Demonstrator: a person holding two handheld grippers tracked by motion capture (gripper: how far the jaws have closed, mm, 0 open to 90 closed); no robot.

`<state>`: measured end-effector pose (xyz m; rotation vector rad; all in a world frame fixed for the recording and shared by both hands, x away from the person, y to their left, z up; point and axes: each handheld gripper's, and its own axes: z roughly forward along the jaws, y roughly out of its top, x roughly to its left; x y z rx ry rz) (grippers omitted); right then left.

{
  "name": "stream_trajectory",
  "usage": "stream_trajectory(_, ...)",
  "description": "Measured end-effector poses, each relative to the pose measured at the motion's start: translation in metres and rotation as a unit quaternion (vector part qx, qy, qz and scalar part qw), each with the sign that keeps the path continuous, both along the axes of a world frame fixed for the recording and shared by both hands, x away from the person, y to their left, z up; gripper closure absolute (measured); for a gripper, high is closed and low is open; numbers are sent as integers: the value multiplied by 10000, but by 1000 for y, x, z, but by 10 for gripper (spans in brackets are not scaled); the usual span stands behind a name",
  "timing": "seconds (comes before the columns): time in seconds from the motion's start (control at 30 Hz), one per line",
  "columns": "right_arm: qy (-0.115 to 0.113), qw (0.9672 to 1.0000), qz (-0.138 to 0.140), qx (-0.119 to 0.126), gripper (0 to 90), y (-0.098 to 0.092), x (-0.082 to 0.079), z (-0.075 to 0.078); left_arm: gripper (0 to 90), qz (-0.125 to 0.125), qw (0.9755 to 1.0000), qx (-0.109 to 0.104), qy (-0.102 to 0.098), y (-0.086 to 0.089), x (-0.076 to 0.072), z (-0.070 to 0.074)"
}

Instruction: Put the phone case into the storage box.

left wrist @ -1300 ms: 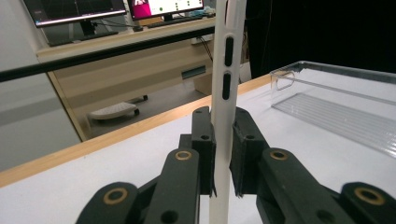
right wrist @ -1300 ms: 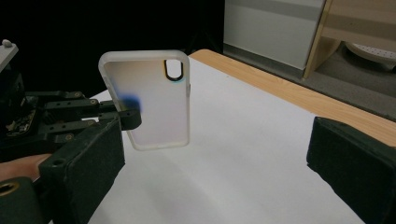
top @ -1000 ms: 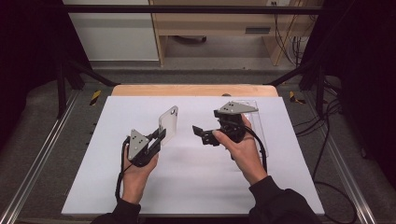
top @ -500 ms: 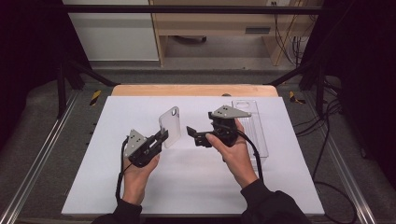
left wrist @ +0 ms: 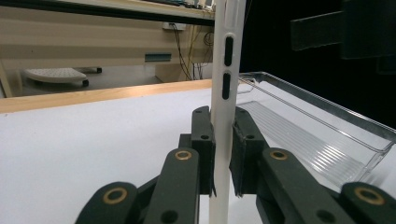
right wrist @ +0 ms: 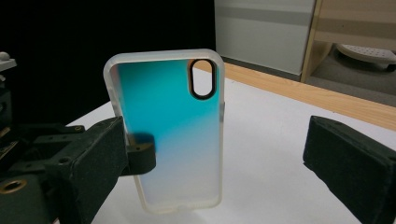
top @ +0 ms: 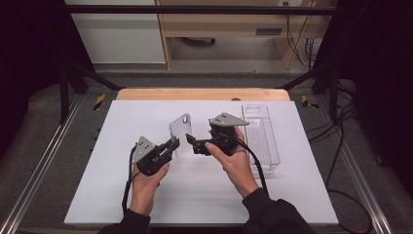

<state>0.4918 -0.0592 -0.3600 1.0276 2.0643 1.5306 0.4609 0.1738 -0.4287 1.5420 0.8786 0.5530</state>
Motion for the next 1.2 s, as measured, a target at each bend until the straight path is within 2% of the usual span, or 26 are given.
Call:
stream_trajectory(0.17, -71, 9999, -23, -67, 73, 9, 0, -4, 810, -62, 10000, -30, 23, -3, -1, 0)
stream_trajectory(0.27, -74, 9999, 74, 13, 73, 14, -1, -6, 810, -51, 10000, 0, 37, -4, -1, -2)
stream_trajectory(0.4, -189, 9998, 89, 65, 71, 19, -2, -7, 810, -84, 9999, -13, 87, -6, -1, -3)
stream_trajectory(0.67, -239, 9994, 103, 248, 85, 26, 3, -8, 810, -169, 9998, -29, 36, -10, -3, -2)
stream_trajectory(1.2, -384, 9991, 90, 136, 98, 34, 8, -12, 810, -273, 9996, 12, -17, -16, -5, -1)
